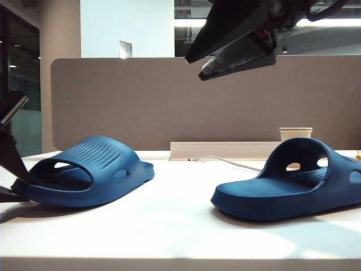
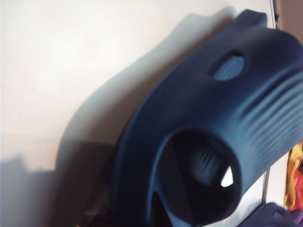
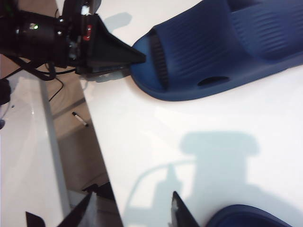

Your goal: Interlock the pair of blue slippers on the table with their fronts facing up.

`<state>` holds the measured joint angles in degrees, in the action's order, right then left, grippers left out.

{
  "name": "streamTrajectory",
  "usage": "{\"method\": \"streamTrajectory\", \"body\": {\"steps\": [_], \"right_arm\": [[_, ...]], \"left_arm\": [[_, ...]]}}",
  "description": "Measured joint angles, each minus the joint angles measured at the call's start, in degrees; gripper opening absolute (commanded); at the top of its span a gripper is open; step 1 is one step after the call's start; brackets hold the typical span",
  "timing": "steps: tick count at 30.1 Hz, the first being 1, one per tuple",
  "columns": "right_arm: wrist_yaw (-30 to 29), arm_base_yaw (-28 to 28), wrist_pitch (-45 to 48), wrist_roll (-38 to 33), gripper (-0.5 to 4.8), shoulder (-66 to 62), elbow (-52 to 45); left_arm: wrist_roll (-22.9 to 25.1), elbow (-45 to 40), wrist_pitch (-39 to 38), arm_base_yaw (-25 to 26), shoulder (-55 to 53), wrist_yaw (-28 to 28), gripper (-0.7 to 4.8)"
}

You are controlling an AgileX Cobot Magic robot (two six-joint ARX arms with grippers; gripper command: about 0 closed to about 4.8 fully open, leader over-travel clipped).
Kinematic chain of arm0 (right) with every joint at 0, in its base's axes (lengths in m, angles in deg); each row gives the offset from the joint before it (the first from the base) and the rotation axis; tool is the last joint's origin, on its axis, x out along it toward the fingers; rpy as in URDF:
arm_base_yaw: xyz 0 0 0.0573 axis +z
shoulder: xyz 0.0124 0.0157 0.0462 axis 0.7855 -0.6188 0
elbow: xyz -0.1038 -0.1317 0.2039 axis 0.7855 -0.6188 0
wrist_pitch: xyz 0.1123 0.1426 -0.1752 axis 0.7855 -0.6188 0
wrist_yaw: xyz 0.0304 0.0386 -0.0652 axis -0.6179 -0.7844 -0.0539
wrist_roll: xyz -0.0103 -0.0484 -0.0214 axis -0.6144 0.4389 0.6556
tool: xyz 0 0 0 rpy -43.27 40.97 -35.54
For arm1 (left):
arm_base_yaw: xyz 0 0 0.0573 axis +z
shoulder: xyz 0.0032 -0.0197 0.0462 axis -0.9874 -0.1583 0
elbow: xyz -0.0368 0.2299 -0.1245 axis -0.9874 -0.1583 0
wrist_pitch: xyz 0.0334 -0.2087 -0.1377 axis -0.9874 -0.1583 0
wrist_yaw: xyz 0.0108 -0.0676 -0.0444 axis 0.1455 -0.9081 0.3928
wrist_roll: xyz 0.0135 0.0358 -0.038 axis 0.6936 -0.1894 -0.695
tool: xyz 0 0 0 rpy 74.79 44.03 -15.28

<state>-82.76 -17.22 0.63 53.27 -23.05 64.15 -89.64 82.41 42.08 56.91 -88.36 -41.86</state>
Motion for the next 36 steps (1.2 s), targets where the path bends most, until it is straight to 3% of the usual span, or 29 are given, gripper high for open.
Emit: {"method": "streamTrajectory", "body": {"steps": [4,11,16,29,36], "right_arm": [[2.0,0.0,0.0,-0.5,1.98,0.0,0.0],[2.8,0.0,0.0,-1.0,1.98,0.0,0.0],[7.1,0.0,0.0,-1.1,1.98,0.0,0.0],[25.1,-0.1,1.2,-5.7,1.97,0.0,0.0],[27.1,-2.4,0.5,-6.2,1.97,0.0,0.0]], "left_arm": [[4.2,1.3,-0.9,0.0,-0.3,-1.9,0.06],[13.2,7.8,-6.5,0.0,-0.3,-5.1,-0.02],[19.7,12.4,-12.7,0.0,-0.2,-6.2,-0.02],[45.8,26.3,-34.9,0.0,0.5,-4.2,-0.03],[54.4,32.4,-42.9,0.2,1.3,-6.7,-0.03]]}}
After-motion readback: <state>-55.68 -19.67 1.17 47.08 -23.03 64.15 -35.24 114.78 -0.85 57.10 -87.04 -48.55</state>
